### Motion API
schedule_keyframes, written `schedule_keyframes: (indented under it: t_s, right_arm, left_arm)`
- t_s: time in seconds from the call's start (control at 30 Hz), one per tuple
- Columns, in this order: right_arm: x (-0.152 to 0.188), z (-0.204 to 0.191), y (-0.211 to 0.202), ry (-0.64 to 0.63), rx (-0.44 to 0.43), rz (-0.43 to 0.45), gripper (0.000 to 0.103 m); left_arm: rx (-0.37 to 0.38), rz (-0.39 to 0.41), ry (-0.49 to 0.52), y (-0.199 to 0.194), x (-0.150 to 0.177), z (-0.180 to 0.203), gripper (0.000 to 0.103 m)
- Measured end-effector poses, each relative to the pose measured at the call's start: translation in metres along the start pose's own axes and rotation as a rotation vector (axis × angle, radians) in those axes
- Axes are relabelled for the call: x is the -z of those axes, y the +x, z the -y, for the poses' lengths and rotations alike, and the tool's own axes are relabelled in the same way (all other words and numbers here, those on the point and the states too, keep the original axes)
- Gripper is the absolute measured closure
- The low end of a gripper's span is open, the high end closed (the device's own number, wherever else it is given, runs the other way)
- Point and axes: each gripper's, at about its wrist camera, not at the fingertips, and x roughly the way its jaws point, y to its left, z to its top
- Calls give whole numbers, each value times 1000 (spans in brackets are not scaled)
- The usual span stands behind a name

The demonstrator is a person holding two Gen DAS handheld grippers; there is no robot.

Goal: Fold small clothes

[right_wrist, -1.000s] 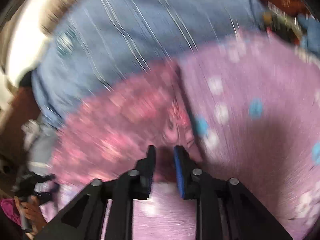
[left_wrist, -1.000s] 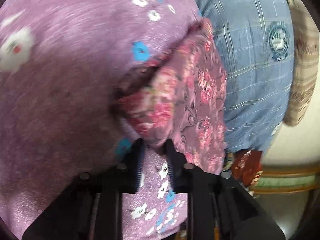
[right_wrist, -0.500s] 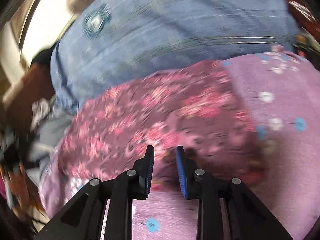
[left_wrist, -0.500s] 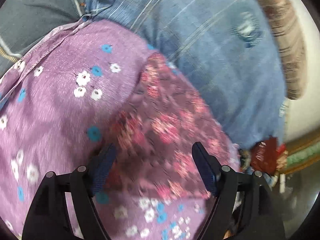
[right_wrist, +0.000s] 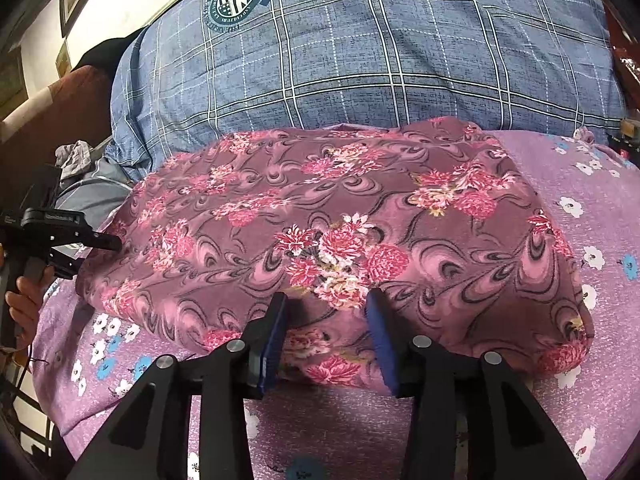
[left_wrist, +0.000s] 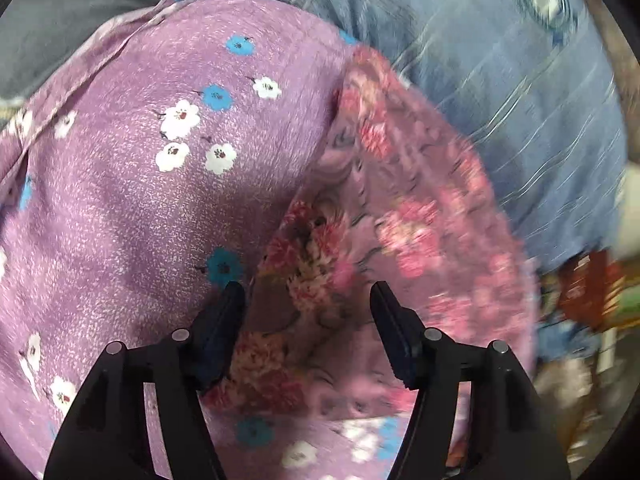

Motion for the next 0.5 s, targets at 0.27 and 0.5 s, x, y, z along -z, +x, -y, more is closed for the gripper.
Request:
schedule_keyframes:
  t_s: [0.27,0.5]
  right_arm:
    - [0,0,0,-1,-7,3,57]
    - [1,2,0,12,-24,7,57]
  left_arm:
    - [-14,-26,-71,4,-21,-6,38]
    - [-73,-36,-35,27,-14,21,27]
